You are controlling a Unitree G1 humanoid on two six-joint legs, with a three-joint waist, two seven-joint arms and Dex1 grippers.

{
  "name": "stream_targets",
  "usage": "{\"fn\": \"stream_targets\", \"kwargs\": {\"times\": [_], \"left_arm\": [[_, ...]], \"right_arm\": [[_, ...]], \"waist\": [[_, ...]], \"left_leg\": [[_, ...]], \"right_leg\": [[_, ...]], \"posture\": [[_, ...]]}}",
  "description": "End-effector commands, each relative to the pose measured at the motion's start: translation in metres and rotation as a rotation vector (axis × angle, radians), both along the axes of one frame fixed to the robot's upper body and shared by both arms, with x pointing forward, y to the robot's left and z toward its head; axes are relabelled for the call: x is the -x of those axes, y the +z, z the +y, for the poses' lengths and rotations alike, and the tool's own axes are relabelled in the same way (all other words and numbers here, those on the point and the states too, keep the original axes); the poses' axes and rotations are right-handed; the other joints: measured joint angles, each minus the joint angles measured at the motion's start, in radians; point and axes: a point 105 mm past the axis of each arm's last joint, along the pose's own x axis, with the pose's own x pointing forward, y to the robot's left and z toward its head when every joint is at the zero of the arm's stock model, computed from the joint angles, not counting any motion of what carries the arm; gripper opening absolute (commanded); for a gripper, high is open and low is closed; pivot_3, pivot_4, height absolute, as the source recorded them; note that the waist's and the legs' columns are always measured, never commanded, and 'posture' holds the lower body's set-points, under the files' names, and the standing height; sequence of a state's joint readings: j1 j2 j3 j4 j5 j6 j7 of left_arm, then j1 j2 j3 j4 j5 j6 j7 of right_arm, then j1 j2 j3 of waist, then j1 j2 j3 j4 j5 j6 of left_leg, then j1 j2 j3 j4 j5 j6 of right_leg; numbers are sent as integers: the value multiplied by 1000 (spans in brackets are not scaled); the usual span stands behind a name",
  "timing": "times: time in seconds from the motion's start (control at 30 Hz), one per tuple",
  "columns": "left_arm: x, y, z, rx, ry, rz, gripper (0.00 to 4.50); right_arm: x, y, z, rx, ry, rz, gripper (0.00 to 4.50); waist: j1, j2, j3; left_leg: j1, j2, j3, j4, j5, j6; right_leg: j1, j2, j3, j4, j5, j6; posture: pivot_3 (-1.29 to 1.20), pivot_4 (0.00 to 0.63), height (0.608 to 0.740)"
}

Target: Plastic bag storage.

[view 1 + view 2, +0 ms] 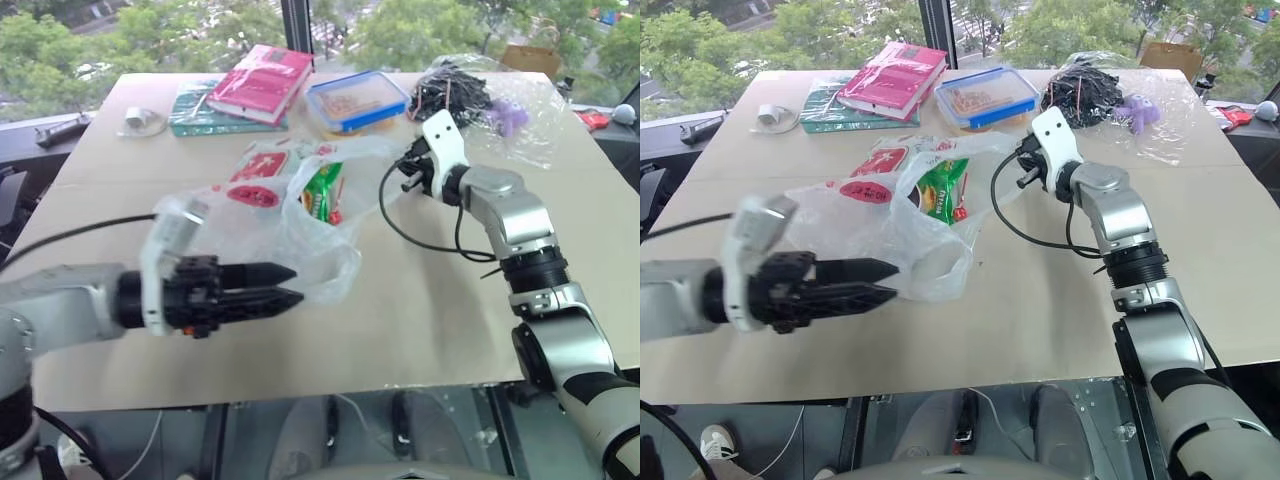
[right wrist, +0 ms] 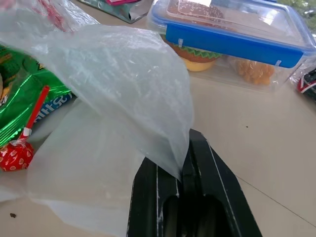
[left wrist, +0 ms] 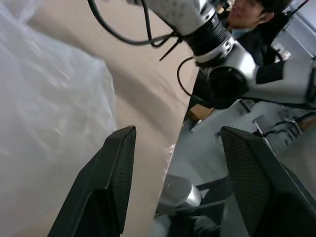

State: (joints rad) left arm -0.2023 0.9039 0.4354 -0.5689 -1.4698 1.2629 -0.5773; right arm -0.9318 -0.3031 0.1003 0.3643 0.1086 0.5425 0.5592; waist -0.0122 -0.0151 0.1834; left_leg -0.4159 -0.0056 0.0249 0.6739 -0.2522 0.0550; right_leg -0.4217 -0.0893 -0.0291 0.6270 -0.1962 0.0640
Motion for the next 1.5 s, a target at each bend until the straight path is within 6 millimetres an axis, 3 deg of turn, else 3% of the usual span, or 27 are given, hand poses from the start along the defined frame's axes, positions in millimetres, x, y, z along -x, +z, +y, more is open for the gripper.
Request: {"fn": "stream_targets", "kwargs": {"times": [0.03, 0.3, 0.43, 0.63, 0.73, 0.9, 1.03, 1.3, 1.43, 1.5], "left_arm": [[-19, -10, -17, -26, 122, -104, 2846], [-58, -36, -43, -126, 238, -119, 2846], [-75, -39, -57, -114, 273, -95, 2846], [-84, -42, -76, -125, 259, -82, 2846], [-82, -47, -71, -178, 255, -33, 2846], [-68, -21, -53, -181, 212, -105, 2846], [-61, -17, -33, -182, 289, -127, 3962], [-51, -40, -2, -306, 415, -70, 3962], [-66, -45, -4, -351, 465, -77, 3962], [-62, -42, -10, -335, 422, -93, 3962]], "right_arm": [[5, 21, 0, -22, 10, -67, 0], [8, 24, -3, -5, 0, -65, 0], [9, 26, -4, 4, -4, -66, 0], [9, 27, -5, 8, -12, -66, 0], [9, 26, -7, 14, -19, -67, 0], [10, 27, -8, 14, -21, -70, 0], [9, 26, -4, 7, -16, -70, 0], [12, 27, 6, -9, 8, -71, 0], [15, 26, 13, -18, 21, -69, 0], [17, 25, 15, -17, 26, -68, 0]], "waist": [[0, 0, 0], [1, 0, 0], [2, 0, 0], [1, 0, 0], [0, 0, 0], [-2, 0, 0], [-1, 0, 0], [2, 0, 0], [3, 0, 0], [-1, 0, 0]], "left_leg": [[0, 0, 0, 0, 0, 0], [0, -1, 1, -1, 0, 0], [0, -2, 1, -1, 1, 0], [0, -2, 1, -1, 1, 0], [0, -2, 1, -1, 1, 0], [0, 0, 1, -1, 1, 0], [0, 0, 0, -1, 1, 0], [0, 0, 0, -1, 1, -1], [0, -1, 0, -1, 1, -1], [0, -1, 0, -1, 1, -1]], "right_leg": [[0, 0, 0, 0, 1, -1], [0, 1, 0, -1, 1, -1], [0, 2, 0, 0, 1, -1], [0, 2, 0, -1, 1, -1], [0, 2, 0, 0, 1, -1], [-1, 2, 0, 0, 1, -1], [0, 2, 0, -1, 1, -1], [-1, 2, 0, 0, 1, -1], [0, 2, 0, 0, 1, -1], [-1, 2, 0, 0, 1, -1]], "posture": [[0, 150, 740], [0, 150, 740], [0, 150, 740], [0, 150, 740], [0, 150, 740], [0, 150, 740], [0, 150, 740], [0, 150, 740], [0, 150, 740], [0, 150, 740]]}}
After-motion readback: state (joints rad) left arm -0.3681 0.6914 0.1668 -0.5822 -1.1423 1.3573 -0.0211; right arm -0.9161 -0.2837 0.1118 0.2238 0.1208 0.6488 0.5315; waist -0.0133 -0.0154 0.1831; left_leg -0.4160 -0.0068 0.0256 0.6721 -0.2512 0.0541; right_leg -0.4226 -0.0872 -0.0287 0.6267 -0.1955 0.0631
